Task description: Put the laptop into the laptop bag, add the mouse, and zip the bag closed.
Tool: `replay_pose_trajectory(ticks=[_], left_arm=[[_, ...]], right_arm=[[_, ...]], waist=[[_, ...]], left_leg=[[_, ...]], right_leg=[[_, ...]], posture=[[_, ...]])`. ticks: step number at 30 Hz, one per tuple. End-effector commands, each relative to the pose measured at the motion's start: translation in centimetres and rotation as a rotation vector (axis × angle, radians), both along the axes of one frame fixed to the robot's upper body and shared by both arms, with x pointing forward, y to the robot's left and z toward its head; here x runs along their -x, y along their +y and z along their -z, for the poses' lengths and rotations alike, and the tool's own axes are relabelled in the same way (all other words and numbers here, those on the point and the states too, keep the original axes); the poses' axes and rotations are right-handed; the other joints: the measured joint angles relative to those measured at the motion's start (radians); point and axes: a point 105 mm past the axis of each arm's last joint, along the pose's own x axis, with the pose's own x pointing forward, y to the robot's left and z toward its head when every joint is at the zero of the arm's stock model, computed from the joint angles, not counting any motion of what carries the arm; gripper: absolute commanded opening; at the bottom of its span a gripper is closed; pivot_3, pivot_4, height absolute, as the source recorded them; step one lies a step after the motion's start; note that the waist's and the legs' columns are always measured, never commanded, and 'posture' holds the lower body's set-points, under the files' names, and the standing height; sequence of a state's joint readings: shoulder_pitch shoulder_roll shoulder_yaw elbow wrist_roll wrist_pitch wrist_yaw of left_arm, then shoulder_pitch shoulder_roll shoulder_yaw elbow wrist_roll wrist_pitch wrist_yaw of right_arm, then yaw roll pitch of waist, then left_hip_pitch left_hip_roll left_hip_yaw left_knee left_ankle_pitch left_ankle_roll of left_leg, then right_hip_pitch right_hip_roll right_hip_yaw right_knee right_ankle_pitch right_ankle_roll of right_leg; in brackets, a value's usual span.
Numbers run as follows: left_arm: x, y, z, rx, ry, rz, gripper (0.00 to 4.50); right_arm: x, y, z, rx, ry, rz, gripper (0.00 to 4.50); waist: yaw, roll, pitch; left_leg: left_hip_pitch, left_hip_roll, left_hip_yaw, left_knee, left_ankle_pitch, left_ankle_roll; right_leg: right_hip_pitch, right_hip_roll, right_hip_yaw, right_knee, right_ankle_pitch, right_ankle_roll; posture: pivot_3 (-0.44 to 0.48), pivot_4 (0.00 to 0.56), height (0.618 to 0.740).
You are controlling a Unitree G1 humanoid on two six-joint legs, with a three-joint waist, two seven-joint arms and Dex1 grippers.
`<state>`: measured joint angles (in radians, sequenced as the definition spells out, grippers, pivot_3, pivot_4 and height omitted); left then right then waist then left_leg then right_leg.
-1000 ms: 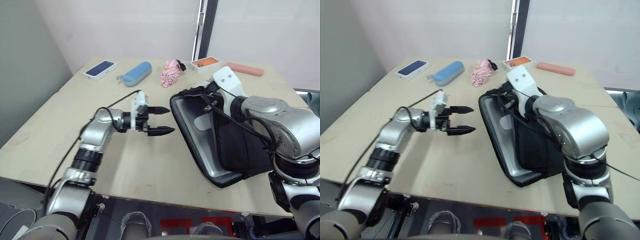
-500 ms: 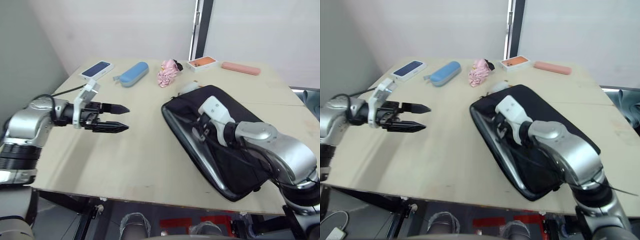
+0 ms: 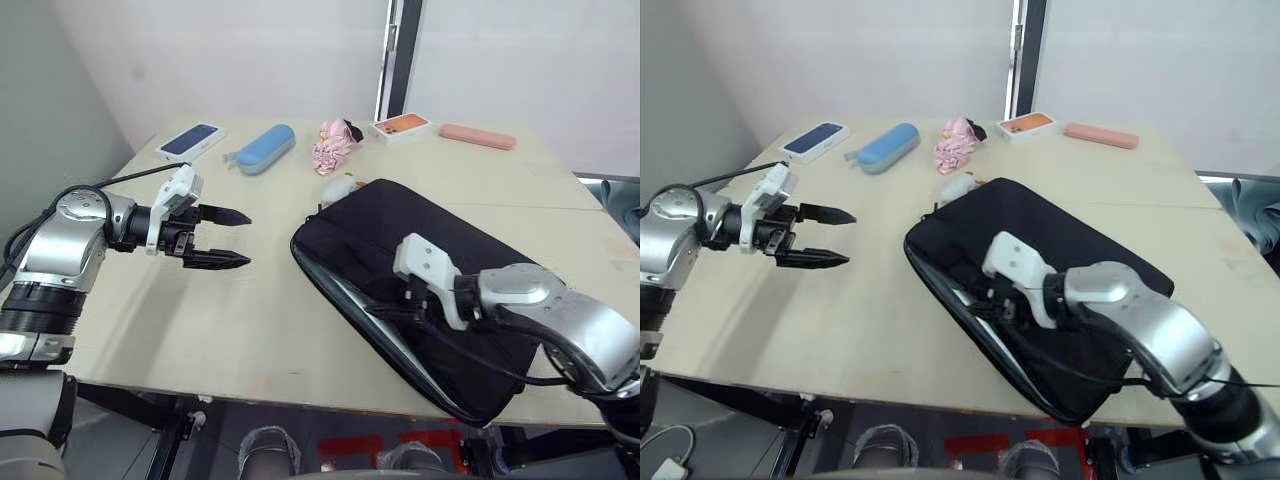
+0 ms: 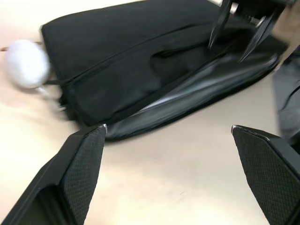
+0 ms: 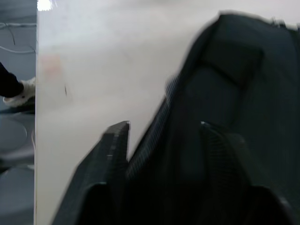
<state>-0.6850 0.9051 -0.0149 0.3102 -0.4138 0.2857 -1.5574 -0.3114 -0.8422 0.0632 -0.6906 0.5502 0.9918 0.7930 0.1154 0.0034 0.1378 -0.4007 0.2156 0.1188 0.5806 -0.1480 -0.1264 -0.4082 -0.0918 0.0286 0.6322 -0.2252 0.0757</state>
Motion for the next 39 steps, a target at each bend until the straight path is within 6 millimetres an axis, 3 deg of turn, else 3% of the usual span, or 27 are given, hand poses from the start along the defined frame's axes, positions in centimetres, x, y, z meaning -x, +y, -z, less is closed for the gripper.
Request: replay_pose_trajectory(ticks=[1, 2, 5, 8, 10, 14, 18, 27, 35, 39], left_arm=[[-1.1, -0.6, 0.5, -0.063, -0.13, 0.092, 4.5], [-1.8, -0.7, 1.0, -0.081, -0.152, 0.097, 4.5], [-3.7, -1.5, 1.8, -0.08, -0.205, 0.096, 4.5], [-4.9, -3.5, 2.9, -0.087, -0.203, 0.146, 4.5], [-5.4, -4.7, 3.7, -0.116, -0.207, 0.182, 4.5], [-6.6, -7.3, 4.8, -0.136, -0.229, 0.174, 4.5], [-7.3, -8.0, 6.4, -0.227, -0.251, 0.135, 4.5], [-9.3, -9.9, 7.1, -0.208, -0.236, -0.032, 4.5], [-9.5, -10.6, 7.8, -0.219, -0.192, -0.056, 4.5], [-9.5, -11.1, 7.1, -0.152, -0.155, -0.049, 3.31]], right_arm=[[1.9, -1.9, -3.9, -0.13, -0.035, -0.015, 4.16], [2.9, -2.5, -4.6, -0.173, -0.033, -0.025, 4.41], [4.0, -4.9, -6.7, -0.25, -0.115, 0.084, 4.46], [5.5, -7.8, -7.4, -0.247, -0.157, 0.24, 4.46], [6.7, -8.4, -7.7, -0.246, -0.168, 0.282, 4.46], [8.1, -8.1, -8.3, -0.253, -0.196, 0.323, 4.46], [8.7, -7.6, -8.1, -0.258, -0.193, 0.363, 4.46], [9.1, -7.5, -8.0, -0.247, -0.186, 0.423, 4.46], [8.9, -7.4, -7.6, -0.237, -0.179, 0.436, 4.46], [8.8, -7.4, -7.5, -0.239, -0.179, 0.438, 4.5]], waist=[[0.007, 0.0, 0.0], [0.014, 0.0, 0.0], [0.028, -0.001, -0.001], [0.037, -0.003, -0.001], [0.046, -0.003, -0.001], [0.045, -0.004, -0.001], [0.035, -0.004, -0.001], [0.047, -0.005, 0.0], [0.048, -0.006, 0.0], [0.048, -0.006, 0.0]], left_leg=[[0.0, 0.0, 0.0, 0.0, 0.0, 0.0], [0.0, 0.0, 0.0, 0.001, 0.0, 0.001], [0.0, 0.0, 0.0, 0.002, -0.003, 0.009], [-0.001, 0.0, 0.001, 0.005, 0.002, 0.018], [-0.001, 0.0, 0.001, 0.005, 0.001, 0.018], [0.001, 0.0, 0.001, 0.006, 0.0, 0.016], [0.001, 0.0, 0.001, 0.005, -0.002, 0.014], [0.0, -0.001, -0.001, 0.005, -0.004, 0.011], [-0.001, -0.002, -0.001, 0.005, -0.004, 0.011], [-0.001, -0.002, -0.001, 0.004, -0.004, 0.011]], right_leg=[[0.0, 0.0, 0.0, 0.0, 0.0, 0.0], [0.0, 0.0, 0.0, 0.001, 0.0, 0.0], [0.001, -0.001, 0.0, 0.001, 0.0, 0.0], [0.001, -0.001, 0.0, 0.001, 0.0, 0.0], [0.001, -0.001, 0.001, 0.001, 0.001, 0.0], [0.002, -0.002, 0.001, 0.001, 0.001, 0.0], [0.004, -0.002, 0.001, 0.0, 0.001, 0.001], [0.004, -0.003, -0.001, -0.004, 0.002, 0.002], [0.005, -0.003, -0.002, -0.004, 0.002, 0.003], [0.005, -0.004, -0.002, -0.005, 0.002, 0.003]], posture=[[0.0, 0.15, 0.74], [0.0, 0.15, 0.74], [0.0, 0.15, 0.74], [0.0, 0.15, 0.74], [0.0, 0.15, 0.74], [0.0, 0.15, 0.74], [0.0, 0.15, 0.74], [0.0, 0.15, 0.74], [0.0, 0.15, 0.74], [0.0, 0.15, 0.74]])
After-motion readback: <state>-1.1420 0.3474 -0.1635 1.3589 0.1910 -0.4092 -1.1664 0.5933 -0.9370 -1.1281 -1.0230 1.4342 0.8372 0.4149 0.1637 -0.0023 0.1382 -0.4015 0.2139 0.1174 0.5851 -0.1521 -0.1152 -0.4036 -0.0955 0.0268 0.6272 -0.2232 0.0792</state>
